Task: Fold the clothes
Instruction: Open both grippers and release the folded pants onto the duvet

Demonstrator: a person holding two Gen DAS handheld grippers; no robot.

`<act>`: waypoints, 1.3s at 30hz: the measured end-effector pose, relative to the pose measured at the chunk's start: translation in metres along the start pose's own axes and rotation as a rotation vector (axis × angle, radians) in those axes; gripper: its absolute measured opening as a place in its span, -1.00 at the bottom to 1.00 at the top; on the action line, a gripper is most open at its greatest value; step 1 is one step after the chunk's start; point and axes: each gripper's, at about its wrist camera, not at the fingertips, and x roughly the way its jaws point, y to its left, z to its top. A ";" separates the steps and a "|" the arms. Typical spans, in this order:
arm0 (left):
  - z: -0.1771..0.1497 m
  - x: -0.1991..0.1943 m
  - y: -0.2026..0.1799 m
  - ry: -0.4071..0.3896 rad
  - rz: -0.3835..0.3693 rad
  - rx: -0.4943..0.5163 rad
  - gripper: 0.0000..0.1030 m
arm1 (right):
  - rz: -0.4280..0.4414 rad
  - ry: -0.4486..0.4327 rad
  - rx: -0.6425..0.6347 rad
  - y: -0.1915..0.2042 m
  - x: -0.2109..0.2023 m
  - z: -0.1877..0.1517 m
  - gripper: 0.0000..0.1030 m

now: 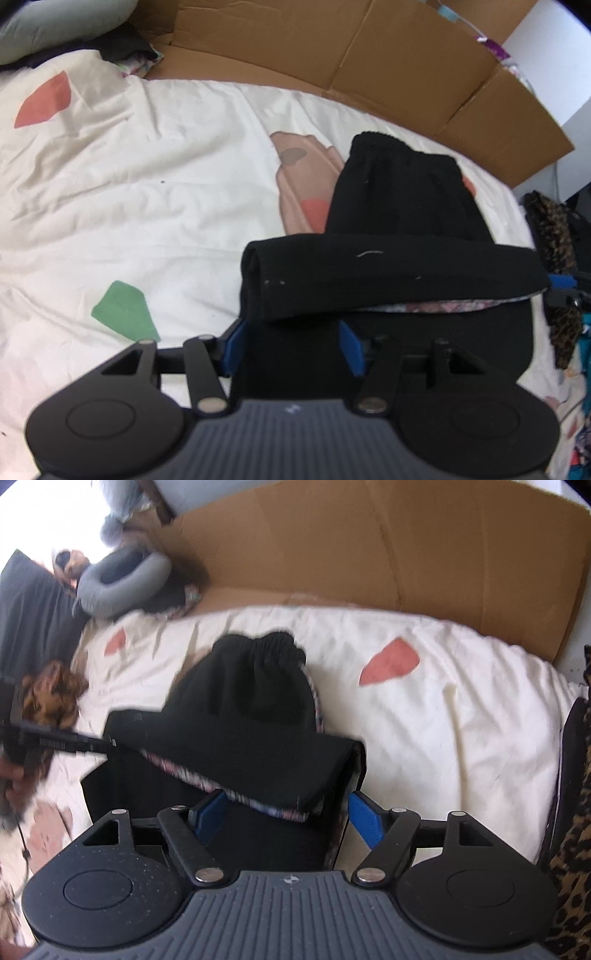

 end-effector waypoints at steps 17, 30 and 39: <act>0.002 0.034 -0.002 -0.011 0.054 0.089 0.23 | -0.173 0.060 -0.073 0.007 0.051 -0.015 0.50; 0.031 0.032 -0.005 -0.066 0.093 0.161 0.21 | -0.228 -0.012 -0.109 0.003 0.057 0.020 0.48; 0.063 0.019 -0.005 -0.158 0.098 0.124 0.13 | -0.254 -0.066 -0.115 -0.002 0.057 0.049 0.48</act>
